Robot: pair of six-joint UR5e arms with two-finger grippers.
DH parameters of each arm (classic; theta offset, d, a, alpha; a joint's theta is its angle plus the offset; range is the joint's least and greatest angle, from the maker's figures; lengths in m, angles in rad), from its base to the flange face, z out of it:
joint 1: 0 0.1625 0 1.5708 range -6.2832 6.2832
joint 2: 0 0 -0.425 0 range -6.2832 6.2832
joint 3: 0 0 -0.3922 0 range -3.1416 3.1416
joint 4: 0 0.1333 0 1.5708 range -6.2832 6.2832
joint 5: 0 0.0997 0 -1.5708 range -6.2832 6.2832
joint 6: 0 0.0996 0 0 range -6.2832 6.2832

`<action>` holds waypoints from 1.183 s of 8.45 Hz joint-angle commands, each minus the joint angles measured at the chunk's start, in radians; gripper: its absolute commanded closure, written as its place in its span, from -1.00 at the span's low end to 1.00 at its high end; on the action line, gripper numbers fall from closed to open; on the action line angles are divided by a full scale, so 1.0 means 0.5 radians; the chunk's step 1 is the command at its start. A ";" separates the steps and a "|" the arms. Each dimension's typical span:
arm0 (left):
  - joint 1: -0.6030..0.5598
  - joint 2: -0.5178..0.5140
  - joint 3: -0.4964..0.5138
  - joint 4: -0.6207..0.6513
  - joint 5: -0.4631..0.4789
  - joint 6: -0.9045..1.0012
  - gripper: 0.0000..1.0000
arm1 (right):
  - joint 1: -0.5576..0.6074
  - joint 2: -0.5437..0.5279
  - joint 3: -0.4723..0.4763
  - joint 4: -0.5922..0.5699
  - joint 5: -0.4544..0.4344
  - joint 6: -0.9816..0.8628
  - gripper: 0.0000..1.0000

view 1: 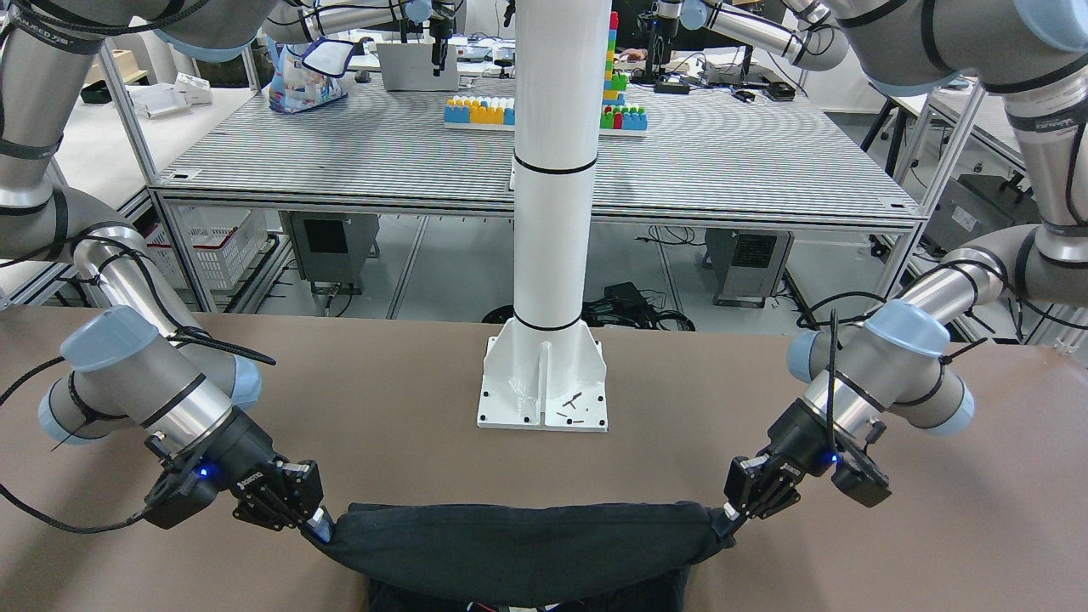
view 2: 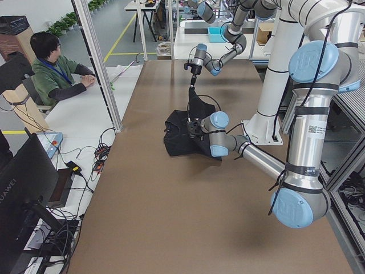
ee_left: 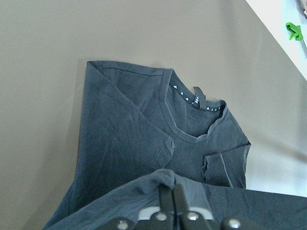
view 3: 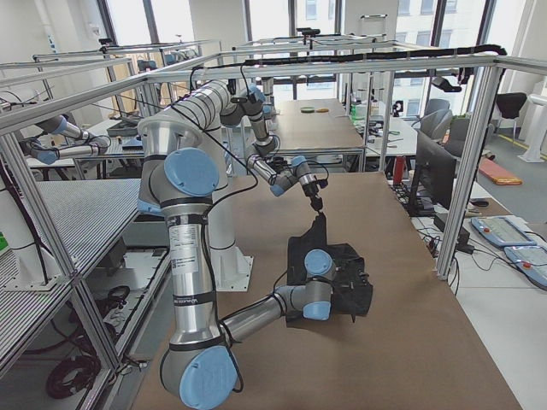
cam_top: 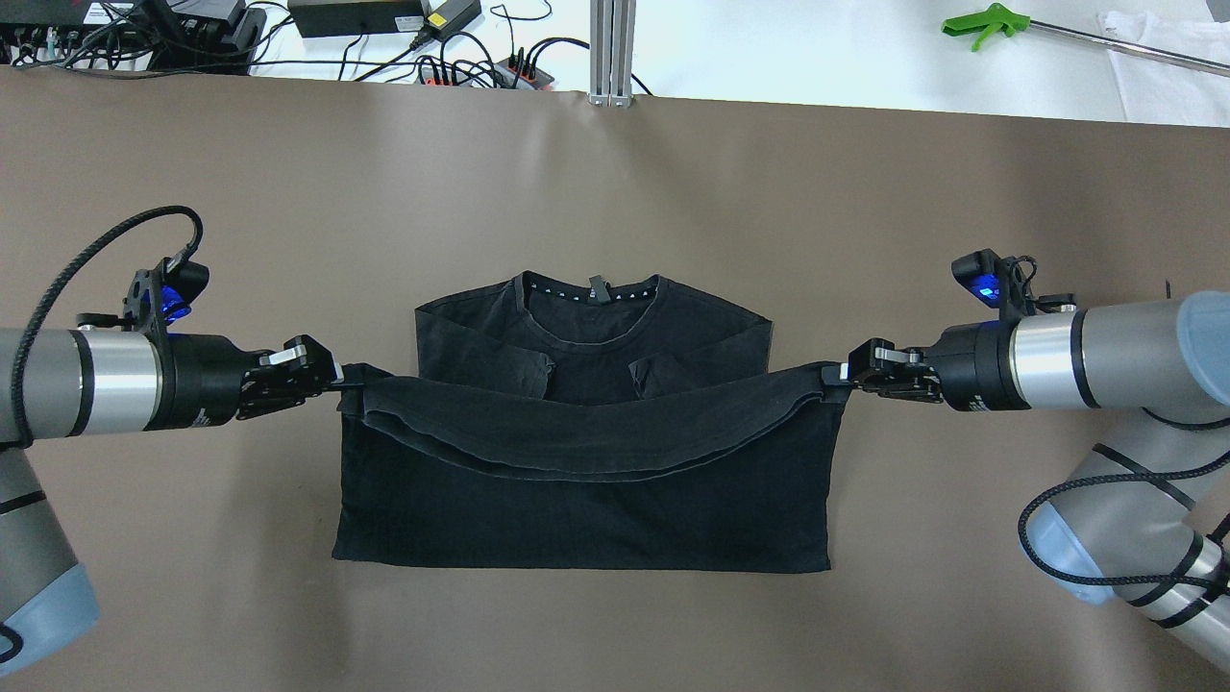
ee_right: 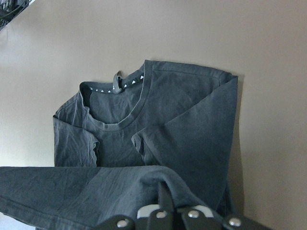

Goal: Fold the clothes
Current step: 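Carry the hem farther toward the collar with both grippers, laying it flat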

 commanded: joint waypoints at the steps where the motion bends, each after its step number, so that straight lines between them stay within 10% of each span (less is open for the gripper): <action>1: -0.074 -0.042 0.102 0.002 0.012 0.022 1.00 | -0.003 0.088 -0.141 -0.010 -0.135 -0.002 1.00; 10: -0.117 -0.125 0.384 -0.001 0.083 0.053 1.00 | 0.001 0.110 -0.289 -0.013 -0.307 0.004 1.00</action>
